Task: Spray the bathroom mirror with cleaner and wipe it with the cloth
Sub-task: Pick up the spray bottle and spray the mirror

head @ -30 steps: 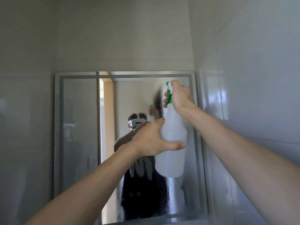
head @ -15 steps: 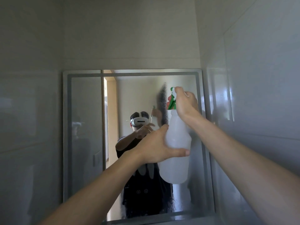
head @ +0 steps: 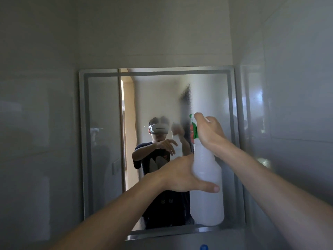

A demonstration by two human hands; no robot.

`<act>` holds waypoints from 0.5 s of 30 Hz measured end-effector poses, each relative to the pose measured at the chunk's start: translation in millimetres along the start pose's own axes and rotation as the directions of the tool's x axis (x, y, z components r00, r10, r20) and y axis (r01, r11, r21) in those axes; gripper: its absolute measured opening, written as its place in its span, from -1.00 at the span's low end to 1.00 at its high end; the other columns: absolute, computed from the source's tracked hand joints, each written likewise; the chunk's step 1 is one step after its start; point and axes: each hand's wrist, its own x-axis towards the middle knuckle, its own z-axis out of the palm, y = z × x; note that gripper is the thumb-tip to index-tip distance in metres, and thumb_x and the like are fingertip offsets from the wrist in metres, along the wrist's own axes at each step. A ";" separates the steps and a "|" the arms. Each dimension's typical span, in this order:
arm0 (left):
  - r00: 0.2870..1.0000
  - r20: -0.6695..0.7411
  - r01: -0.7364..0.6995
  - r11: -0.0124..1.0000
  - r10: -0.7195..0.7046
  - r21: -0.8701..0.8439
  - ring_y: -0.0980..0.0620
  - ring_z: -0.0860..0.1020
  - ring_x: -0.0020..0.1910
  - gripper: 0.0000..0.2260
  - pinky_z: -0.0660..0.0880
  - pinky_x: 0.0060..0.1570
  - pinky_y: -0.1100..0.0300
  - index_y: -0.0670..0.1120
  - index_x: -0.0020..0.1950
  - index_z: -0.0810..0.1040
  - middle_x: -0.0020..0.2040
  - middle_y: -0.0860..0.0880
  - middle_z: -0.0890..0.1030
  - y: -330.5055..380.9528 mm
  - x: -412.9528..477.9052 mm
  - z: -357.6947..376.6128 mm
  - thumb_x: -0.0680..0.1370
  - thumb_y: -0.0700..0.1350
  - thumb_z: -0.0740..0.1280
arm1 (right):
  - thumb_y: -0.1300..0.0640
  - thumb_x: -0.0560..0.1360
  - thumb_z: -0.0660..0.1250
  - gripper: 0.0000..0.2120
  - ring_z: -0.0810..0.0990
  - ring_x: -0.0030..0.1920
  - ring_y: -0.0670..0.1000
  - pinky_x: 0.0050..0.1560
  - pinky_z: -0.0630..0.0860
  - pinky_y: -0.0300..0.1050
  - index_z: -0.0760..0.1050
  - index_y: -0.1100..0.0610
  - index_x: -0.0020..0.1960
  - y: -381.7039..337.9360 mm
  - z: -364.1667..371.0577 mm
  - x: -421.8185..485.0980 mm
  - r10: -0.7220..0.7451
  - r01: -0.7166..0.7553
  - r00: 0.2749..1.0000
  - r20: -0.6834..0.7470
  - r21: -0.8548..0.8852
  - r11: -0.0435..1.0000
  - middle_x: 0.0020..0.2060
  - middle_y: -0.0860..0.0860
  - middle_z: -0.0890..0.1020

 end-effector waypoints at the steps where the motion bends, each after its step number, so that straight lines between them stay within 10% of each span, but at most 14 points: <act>1: 1.000 0.000 -0.003 1.000 0.003 0.003 0.16 0.62 0.20 -0.36 0.53 0.32 0.06 0.26 0.27 0.52 0.18 0.22 0.67 -0.4 -0.4 1.3 0.25 0.39 0.54 | -0.17 0.34 0.16 -0.59 0.57 -0.30 0.20 0.07 0.60 0.24 0.49 0.12 -0.46 0.7 -0.3 -1.9 0.006 -0.005 1.000 -0.009 0.009 1.000 -0.53 0.03 0.57; 15: 1.000 0.031 0.000 0.979 0.007 -0.203 0.14 0.66 0.17 -0.50 0.57 0.30 -0.01 0.12 0.20 0.63 0.14 0.16 0.72 -11.8 -20.1 45.2 0.32 0.18 0.62 | -0.23 0.59 0.16 -0.56 0.69 -0.05 0.06 0.07 0.54 -0.01 0.62 0.08 -0.13 39.2 -12.7 -46.3 -0.023 0.013 0.993 0.113 0.082 0.997 -0.13 0.10 0.73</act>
